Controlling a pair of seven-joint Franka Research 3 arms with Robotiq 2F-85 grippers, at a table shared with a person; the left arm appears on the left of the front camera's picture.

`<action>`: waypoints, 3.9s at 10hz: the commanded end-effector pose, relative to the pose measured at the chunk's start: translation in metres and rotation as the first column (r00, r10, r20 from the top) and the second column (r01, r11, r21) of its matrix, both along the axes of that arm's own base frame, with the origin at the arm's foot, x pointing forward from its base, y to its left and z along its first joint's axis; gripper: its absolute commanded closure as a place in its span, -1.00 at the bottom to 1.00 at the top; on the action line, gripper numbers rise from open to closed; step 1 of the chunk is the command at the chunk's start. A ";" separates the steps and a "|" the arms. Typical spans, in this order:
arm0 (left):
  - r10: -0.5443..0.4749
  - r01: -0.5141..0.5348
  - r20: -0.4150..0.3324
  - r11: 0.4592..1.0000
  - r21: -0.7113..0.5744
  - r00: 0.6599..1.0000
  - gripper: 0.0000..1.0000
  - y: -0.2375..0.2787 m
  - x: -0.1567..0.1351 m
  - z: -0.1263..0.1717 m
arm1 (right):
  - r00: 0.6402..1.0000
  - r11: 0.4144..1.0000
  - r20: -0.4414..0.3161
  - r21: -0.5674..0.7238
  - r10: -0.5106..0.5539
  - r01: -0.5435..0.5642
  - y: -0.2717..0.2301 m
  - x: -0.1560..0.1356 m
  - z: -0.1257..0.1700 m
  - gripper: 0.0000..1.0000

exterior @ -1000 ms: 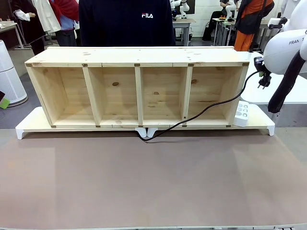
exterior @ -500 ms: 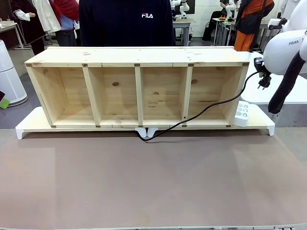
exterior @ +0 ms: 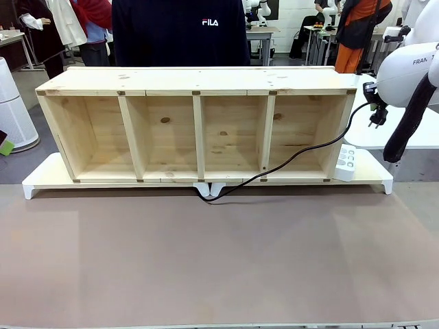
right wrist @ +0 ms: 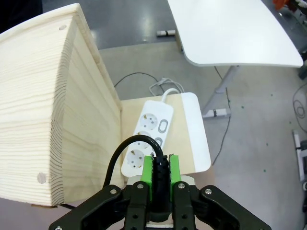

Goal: Perform cable management.
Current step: Pull the grasped Power Cable to the location of the Power Strip, then release the Power Cable when the human grasps it.

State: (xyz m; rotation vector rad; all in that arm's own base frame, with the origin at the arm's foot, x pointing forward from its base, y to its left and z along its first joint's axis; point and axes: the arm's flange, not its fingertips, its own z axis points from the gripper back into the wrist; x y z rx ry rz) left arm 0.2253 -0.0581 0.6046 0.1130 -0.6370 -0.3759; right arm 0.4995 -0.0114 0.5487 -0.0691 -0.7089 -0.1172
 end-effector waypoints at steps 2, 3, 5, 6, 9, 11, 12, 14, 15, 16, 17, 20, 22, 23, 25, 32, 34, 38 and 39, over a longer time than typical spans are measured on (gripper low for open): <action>-0.003 0.003 -0.001 1.000 -0.004 1.000 -1.00 0.000 0.000 0.000 | 1.000 1.000 0.005 -0.002 0.006 -0.006 0.000 0.000 0.002 0.67; -0.003 0.003 -0.001 1.000 -0.004 1.000 -1.00 0.000 0.000 0.000 | 1.000 1.000 0.005 -0.002 0.006 -0.006 0.000 0.000 0.002 0.67; -0.003 0.003 -0.001 1.000 -0.004 1.000 -1.00 0.000 0.000 0.000 | 1.000 1.000 0.005 -0.002 0.006 -0.006 0.000 0.000 0.002 0.67; -0.003 0.003 -0.001 1.000 -0.004 1.000 -1.00 0.000 0.000 0.000 | 1.000 1.000 0.005 -0.002 0.006 -0.006 0.000 0.000 0.002 0.67; -0.003 0.003 -0.001 1.000 -0.004 1.000 -1.00 0.000 0.000 0.000 | 1.000 1.000 0.005 -0.002 0.006 -0.006 0.000 0.000 0.002 0.67; -0.003 0.003 -0.001 1.000 -0.004 1.000 -1.00 0.000 0.000 0.000 | 1.000 1.000 0.005 -0.002 0.006 -0.006 0.000 0.000 0.002 0.67; -0.003 0.003 -0.001 1.000 -0.004 1.000 -1.00 0.000 0.000 0.000 | 1.000 1.000 0.005 -0.002 0.006 -0.006 0.000 0.000 0.002 0.67; -0.003 0.003 -0.001 1.000 -0.004 1.000 -1.00 0.000 0.000 0.000 | 1.000 1.000 0.005 -0.002 0.006 -0.006 0.000 0.000 0.002 0.67; -0.003 0.003 -0.001 1.000 -0.004 1.000 -1.00 0.000 0.000 0.000 | 1.000 1.000 0.005 -0.002 0.006 -0.006 0.000 0.000 0.002 0.67; -0.003 0.003 -0.001 1.000 -0.004 1.000 -1.00 0.000 0.000 0.000 | 1.000 1.000 0.005 -0.002 0.006 -0.006 0.000 0.000 0.002 0.67; -0.003 0.003 -0.001 1.000 -0.004 1.000 -1.00 0.000 0.000 0.000 | 1.000 1.000 0.005 -0.002 0.006 -0.006 0.000 0.000 0.002 0.67; -0.003 0.003 -0.001 1.000 -0.004 1.000 -1.00 0.000 0.000 0.000 | 1.000 1.000 0.005 -0.002 0.006 -0.006 0.000 0.000 0.002 0.67; -0.003 0.003 -0.001 1.000 -0.004 1.000 -1.00 0.000 0.000 0.000 | 1.000 1.000 0.005 -0.002 0.006 -0.006 0.000 0.000 0.002 0.67; -0.003 0.003 -0.001 1.000 -0.004 1.000 -1.00 0.000 0.000 0.000 | 1.000 1.000 0.005 -0.002 0.006 -0.006 0.000 0.000 0.002 0.67; -0.003 0.003 -0.001 1.000 -0.004 1.000 -1.00 0.000 0.000 0.000 | 1.000 1.000 0.005 -0.002 0.006 -0.006 0.000 0.000 0.002 0.67; -0.003 0.003 -0.001 1.000 -0.004 1.000 -1.00 0.000 0.000 0.000 | 1.000 1.000 0.005 -0.002 0.006 -0.006 0.000 0.000 0.002 0.67; -0.003 0.003 -0.001 1.000 -0.004 1.000 -1.00 0.000 0.000 0.000 | 1.000 1.000 0.005 -0.002 0.006 -0.006 0.000 0.000 0.002 0.67; -0.003 0.003 -0.001 1.000 -0.004 1.000 -1.00 0.000 0.000 0.000 | 1.000 1.000 -0.015 0.008 0.019 -0.019 -0.003 0.001 0.002 0.28; -0.003 0.003 -0.001 1.000 -0.004 1.000 -1.00 0.000 0.000 0.000 | 1.000 1.000 -0.015 0.006 0.020 -0.020 -0.003 0.000 0.002 -0.02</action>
